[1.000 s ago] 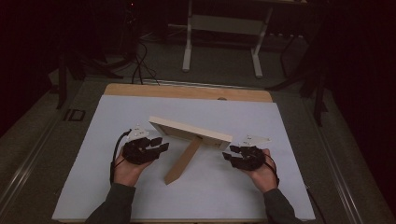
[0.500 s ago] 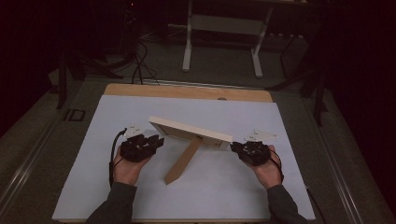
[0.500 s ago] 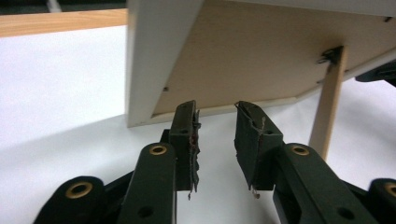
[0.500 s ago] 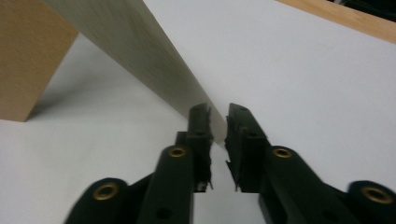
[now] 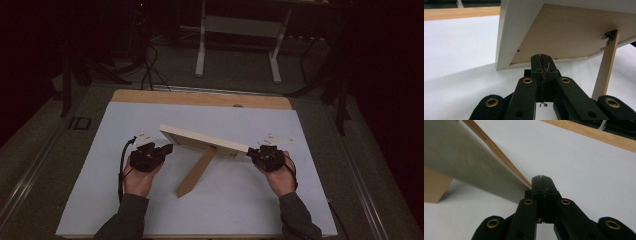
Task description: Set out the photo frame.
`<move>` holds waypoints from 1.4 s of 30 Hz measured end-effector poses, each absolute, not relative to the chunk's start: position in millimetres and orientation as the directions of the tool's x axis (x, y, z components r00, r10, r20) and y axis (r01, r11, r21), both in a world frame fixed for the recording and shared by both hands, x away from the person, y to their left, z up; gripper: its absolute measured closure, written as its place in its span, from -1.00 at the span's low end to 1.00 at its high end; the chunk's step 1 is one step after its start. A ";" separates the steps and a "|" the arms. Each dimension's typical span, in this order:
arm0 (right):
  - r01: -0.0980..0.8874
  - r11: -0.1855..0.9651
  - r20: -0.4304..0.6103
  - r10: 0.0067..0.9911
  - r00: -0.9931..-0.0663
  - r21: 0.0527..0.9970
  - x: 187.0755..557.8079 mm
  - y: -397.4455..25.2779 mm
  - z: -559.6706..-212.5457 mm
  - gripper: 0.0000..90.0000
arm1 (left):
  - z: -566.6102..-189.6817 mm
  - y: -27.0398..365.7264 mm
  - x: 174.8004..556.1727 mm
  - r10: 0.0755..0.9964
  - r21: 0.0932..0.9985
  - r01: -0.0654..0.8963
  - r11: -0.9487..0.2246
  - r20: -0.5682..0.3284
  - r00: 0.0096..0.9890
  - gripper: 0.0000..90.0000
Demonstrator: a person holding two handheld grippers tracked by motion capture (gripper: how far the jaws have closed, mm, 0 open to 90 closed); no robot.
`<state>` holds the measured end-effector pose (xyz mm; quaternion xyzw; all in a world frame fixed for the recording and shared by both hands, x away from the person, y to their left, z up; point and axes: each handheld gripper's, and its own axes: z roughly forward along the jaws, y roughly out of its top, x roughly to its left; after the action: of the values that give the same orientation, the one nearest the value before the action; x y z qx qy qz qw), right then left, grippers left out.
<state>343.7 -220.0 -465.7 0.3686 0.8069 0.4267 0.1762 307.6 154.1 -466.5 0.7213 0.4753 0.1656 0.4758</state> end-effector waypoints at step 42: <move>0.439 0.305 0.084 0.735 -0.673 0.845 350.6 -217.1 -462.5 1.00 | -442.0 108.2 322.9 0.831 0.851 0.503 -0.152 -0.166 0.531 1.00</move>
<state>350.6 -217.1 -462.5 0.3708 0.7915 0.4583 0.1613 322.9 108.2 -442.0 0.7384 0.4516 0.1746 0.4693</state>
